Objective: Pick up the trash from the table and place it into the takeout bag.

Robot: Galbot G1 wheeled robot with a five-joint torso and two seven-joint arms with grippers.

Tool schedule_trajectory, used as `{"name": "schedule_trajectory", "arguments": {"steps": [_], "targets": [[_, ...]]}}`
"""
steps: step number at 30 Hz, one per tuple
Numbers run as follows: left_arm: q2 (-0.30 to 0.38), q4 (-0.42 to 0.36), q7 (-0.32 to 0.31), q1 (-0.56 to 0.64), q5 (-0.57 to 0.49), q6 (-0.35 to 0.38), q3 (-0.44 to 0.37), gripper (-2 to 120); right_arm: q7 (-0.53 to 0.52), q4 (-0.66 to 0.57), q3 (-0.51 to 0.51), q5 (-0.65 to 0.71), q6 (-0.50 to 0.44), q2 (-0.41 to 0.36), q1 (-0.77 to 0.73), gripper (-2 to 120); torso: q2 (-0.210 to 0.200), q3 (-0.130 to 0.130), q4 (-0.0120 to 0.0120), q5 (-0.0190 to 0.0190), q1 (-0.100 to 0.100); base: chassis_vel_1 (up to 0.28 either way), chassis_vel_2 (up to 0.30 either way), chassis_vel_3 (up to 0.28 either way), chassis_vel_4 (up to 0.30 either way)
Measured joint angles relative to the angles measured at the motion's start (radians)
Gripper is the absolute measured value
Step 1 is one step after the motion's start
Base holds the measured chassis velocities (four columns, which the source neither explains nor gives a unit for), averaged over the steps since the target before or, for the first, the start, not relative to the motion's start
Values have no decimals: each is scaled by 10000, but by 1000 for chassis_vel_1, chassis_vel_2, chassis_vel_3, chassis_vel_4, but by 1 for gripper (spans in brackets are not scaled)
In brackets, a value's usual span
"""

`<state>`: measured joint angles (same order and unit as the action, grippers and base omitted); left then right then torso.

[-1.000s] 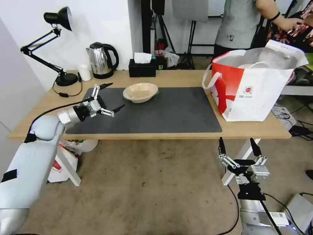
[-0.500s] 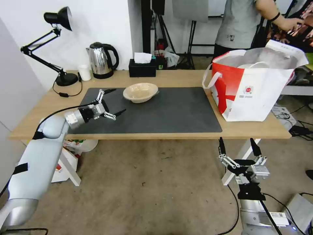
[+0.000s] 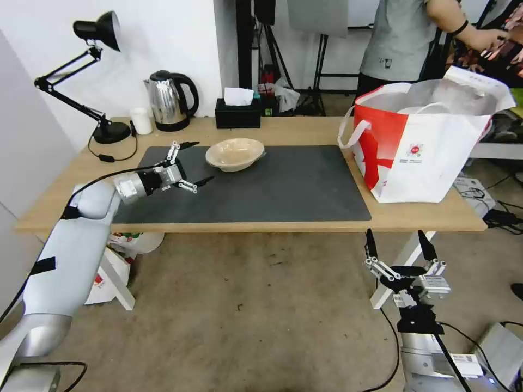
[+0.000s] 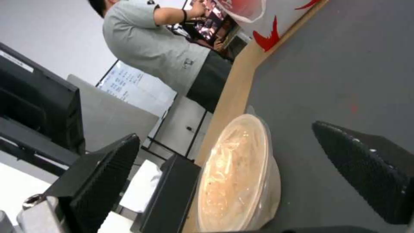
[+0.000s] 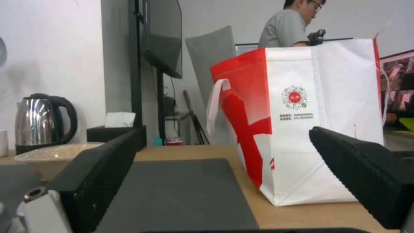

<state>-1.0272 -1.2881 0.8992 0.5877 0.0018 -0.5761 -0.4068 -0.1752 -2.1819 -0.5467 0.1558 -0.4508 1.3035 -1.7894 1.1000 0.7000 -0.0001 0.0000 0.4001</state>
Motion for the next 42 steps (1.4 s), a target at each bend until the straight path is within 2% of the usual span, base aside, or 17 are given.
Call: {"name": "schedule_trajectory", "arguments": {"steps": [13,27,42], "targets": [[228,240,3,-606,231,-3,488,100,0,0,0,0,0,0,0,100,0,-1,1,1,0,0,0,0,0],[-181,1129,31,-1230,1100,-401,852,100,0,0,0,0,0,-1,0,100,0,-1,1,0,-1,0,0,0,0],[-401,1742,221,-2064,1237,-464,1420,100,0,0,0,0,0,-1,0,100,0,0,1,0,-1,0,0,0,0]]}}
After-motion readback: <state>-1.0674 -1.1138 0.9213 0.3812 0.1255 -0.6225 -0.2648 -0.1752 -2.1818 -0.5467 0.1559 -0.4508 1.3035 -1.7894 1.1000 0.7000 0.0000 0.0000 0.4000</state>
